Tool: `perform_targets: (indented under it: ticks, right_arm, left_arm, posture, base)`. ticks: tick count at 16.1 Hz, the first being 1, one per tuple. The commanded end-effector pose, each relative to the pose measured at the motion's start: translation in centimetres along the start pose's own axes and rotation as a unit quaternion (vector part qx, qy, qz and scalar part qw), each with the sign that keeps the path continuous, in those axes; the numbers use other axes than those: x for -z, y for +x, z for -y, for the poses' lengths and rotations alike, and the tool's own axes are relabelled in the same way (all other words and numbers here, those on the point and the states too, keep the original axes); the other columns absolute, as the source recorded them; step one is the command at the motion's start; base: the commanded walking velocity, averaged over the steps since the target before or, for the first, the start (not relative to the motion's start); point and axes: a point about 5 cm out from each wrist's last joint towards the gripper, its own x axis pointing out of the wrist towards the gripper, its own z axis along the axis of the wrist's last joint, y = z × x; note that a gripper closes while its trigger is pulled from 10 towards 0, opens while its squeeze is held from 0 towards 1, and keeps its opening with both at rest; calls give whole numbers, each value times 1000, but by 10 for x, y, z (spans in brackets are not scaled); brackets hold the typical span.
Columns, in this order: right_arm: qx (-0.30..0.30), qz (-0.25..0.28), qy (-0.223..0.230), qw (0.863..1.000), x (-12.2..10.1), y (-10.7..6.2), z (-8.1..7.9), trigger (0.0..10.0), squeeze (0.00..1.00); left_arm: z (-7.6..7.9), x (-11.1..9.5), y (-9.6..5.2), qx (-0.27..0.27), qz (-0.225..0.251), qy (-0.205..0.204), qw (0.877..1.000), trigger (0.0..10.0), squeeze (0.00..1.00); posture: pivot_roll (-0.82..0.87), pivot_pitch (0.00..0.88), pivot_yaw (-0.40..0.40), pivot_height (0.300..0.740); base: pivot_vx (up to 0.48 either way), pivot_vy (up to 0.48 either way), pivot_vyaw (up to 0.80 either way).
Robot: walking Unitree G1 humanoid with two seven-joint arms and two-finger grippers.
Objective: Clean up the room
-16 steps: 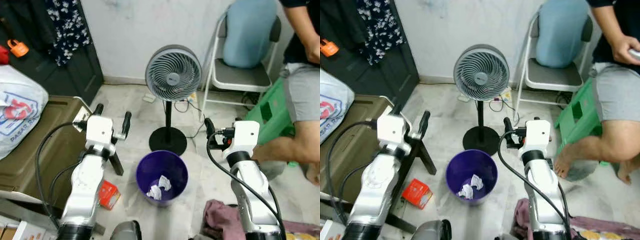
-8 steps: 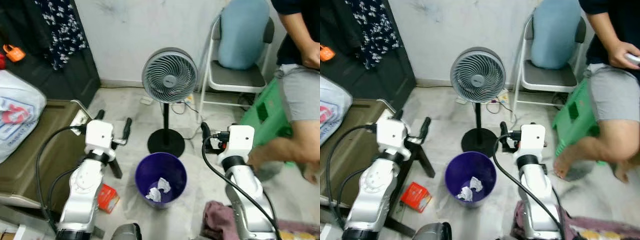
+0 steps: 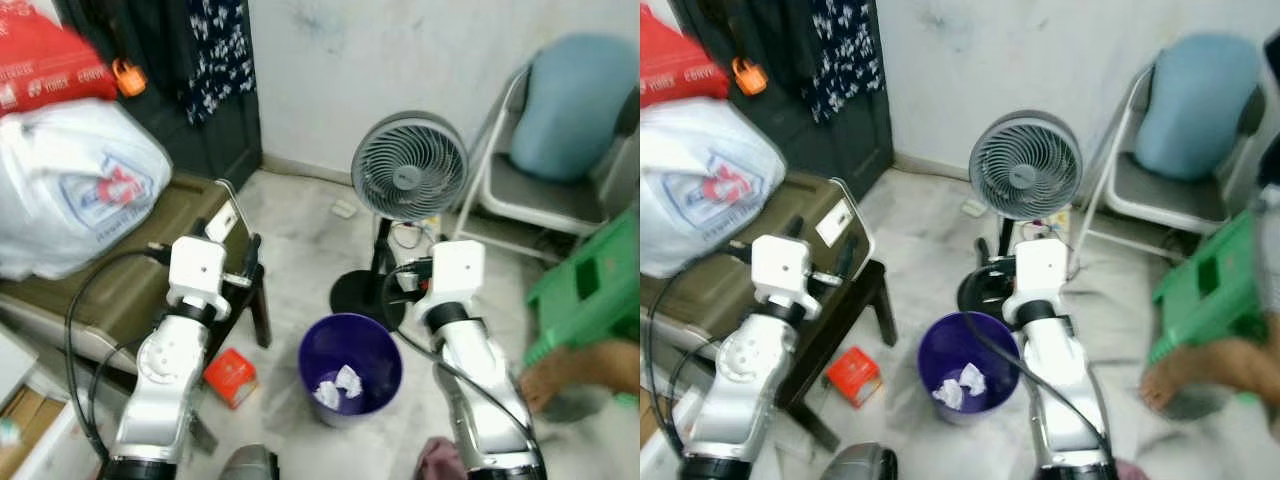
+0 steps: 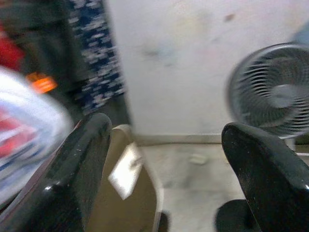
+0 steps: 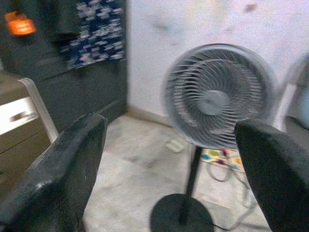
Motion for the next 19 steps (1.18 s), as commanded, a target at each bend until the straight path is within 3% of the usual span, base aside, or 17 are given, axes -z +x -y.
perform_targets:
  ticks: [1, 6, 10, 19]
  right_arm:
    - [-1, -1, -6, 1000, 0, 2, 0, 10000, 0]
    - [5, 2, -2, 1000, -1, 4, 1, 10000, 0]
    - [20, -2, -5, 1000, 0, 6, 4, 10000, 0]
    - [16, 0, 1, 1000, -1, 9, 2, 10000, 0]
  left_arm:
    - [1, -3, 1, 0, 4, 2, 1000, 10000, 0]
    - [0, -4, 3, -10, 5, 0, 1000, 10000, 0]
    - [-2, -5, 6, -16, 6, 7, 1000, 10000, 0]
    - [0, -8, 8, -10, 9, 18, 1000, 10000, 0]
  posture:
    - [-8, 0, 16, 740]
    - [-8, 0, 20, 740]
    - [-9, 0, 24, 740]
    - [-7, 0, 32, 740]
  base:
    - [0, 0, 800]
    - [0, 0, 800]
    - [0, 0, 0]
    - [0, 0, 800]
